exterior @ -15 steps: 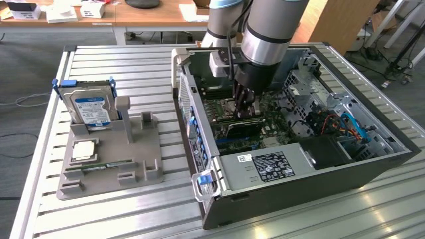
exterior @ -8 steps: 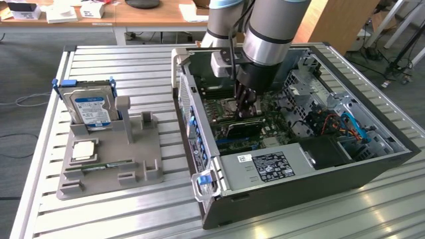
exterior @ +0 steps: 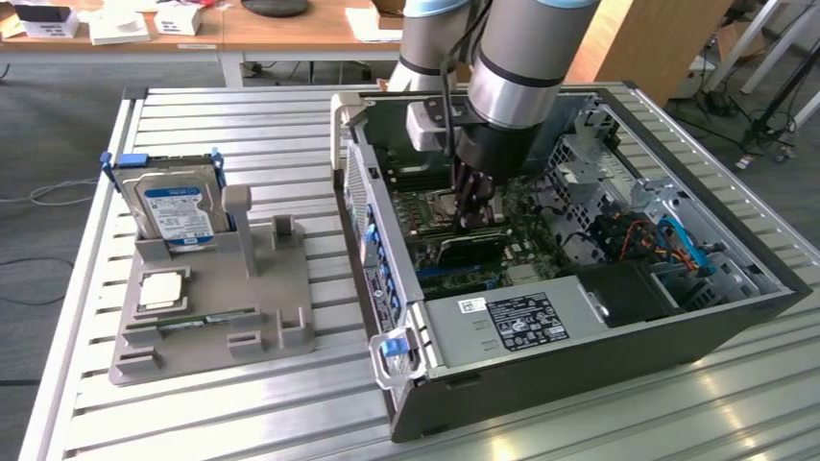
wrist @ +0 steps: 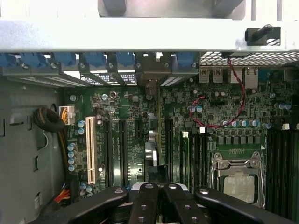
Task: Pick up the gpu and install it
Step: 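Press down on the gpu until it lock into place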
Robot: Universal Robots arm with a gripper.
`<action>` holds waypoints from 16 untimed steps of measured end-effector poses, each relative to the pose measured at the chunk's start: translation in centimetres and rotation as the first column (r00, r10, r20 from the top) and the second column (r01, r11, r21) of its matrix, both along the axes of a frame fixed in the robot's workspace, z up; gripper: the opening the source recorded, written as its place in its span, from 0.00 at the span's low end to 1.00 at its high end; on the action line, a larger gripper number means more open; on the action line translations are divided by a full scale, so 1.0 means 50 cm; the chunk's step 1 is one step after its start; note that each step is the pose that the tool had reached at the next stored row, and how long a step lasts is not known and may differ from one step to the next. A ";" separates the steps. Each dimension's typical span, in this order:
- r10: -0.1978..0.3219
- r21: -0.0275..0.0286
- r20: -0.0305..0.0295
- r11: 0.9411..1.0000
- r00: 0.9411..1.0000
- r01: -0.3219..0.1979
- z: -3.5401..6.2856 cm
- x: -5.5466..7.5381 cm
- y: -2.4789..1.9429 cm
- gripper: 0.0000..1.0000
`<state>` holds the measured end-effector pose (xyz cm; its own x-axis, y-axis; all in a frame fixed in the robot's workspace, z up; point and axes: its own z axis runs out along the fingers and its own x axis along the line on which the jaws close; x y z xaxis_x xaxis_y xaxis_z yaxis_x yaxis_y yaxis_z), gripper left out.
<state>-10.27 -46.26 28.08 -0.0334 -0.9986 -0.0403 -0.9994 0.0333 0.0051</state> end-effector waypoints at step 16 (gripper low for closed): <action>-0.002 0.001 0.000 1.000 1.000 0.002 -0.005 -0.025 0.0077 0.11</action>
